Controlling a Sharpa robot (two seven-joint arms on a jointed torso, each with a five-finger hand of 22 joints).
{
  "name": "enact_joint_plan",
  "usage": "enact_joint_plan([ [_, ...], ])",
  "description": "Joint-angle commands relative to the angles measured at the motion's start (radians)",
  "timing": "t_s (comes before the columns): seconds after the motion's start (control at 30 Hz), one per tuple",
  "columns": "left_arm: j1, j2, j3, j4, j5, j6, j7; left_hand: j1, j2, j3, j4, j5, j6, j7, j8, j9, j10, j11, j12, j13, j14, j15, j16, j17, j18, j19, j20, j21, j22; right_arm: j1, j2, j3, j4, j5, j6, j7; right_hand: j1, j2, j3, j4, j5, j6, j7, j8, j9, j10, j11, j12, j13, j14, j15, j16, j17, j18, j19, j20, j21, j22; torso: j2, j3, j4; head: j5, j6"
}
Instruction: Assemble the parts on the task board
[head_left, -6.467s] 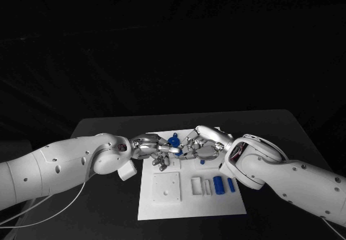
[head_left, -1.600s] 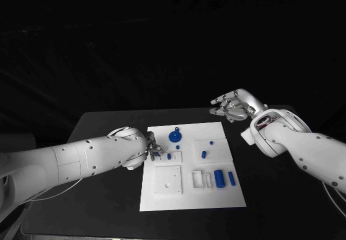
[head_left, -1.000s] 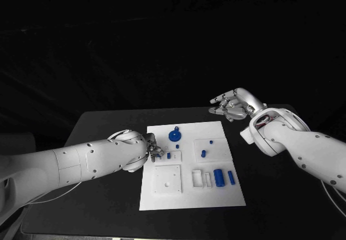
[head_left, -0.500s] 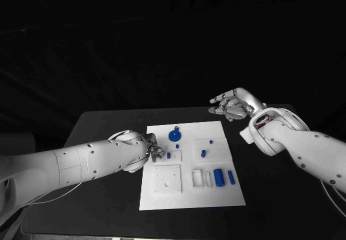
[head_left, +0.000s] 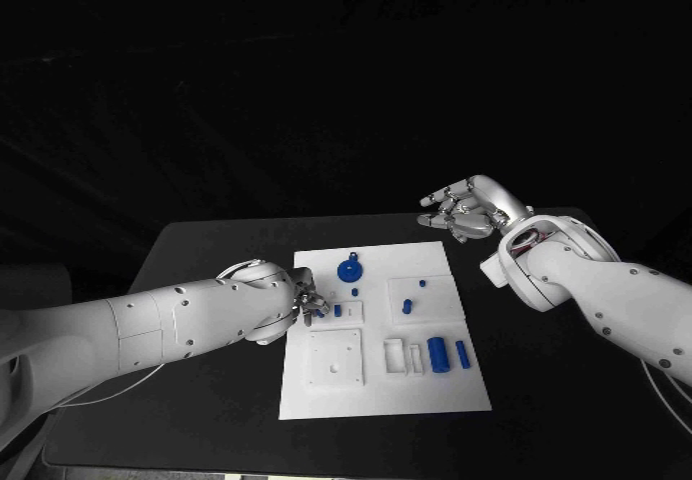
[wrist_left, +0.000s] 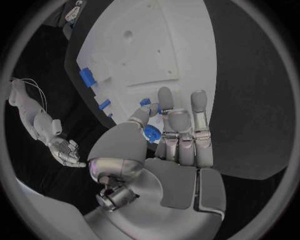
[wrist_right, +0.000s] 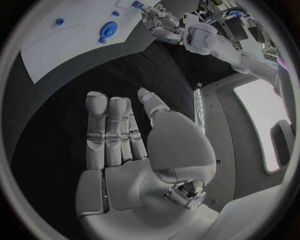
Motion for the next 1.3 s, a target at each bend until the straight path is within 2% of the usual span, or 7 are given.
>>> enact_joint_plan([
  [0.03, -0.001, 0.001, -0.001, 0.002, -0.004, 0.032, 0.009, 0.010, 0.004, 0.055, -0.056, 0.002, 0.068, -0.065, -0.004, -0.001, 0.042, -0.006, -0.003, -0.001, 0.003, 0.001, -0.005, 0.002, -0.001, 0.000, -0.002, 0.002, 0.018, 0.000, 0.001, 0.001, 0.000, -0.001, 0.012, 0.006, 0.001, -0.011, 0.004, -0.001, 0.004, 0.007, 0.001, -0.004, 0.000, 0.004, -0.003, 0.006, -0.001, 0.002, 0.000, 0.006, -0.001, 0.016, 0.005, -0.003, 0.003, 0.058, 0.001, 0.0002, 0.0000, 0.000, 0.000],
  [0.73, -0.001, 0.000, -0.001, -0.006, -0.011, 0.032, 0.009, 0.014, 0.003, 0.054, -0.057, 0.002, 0.067, -0.064, -0.005, -0.002, 0.042, -0.004, -0.005, -0.001, 0.001, 0.001, -0.006, 0.001, -0.001, -0.003, -0.002, 0.002, 0.018, 0.000, 0.003, 0.001, -0.002, 0.000, 0.016, 0.006, 0.001, -0.011, 0.004, -0.001, 0.004, 0.007, 0.001, -0.004, 0.000, 0.004, -0.003, 0.006, -0.001, 0.002, 0.000, 0.006, -0.001, 0.016, 0.005, -0.003, 0.003, 0.058, 0.001, 0.0010, -0.0004, 0.000, 0.000],
  [1.3, -0.003, 0.017, -0.003, -0.017, -0.011, 0.046, 0.005, 0.014, 0.005, 0.053, -0.056, -0.005, 0.065, -0.064, -0.005, -0.003, 0.043, -0.004, -0.005, -0.001, 0.002, 0.001, -0.006, 0.001, -0.001, -0.002, -0.002, 0.003, 0.018, 0.000, 0.004, 0.001, -0.002, 0.000, 0.020, 0.005, 0.001, -0.011, 0.004, -0.001, 0.004, 0.007, 0.001, -0.004, 0.000, 0.004, -0.003, 0.006, -0.001, 0.002, 0.000, 0.006, -0.001, 0.016, 0.005, -0.003, 0.003, 0.058, 0.000, 0.0006, -0.0002, -0.002, -0.001],
])
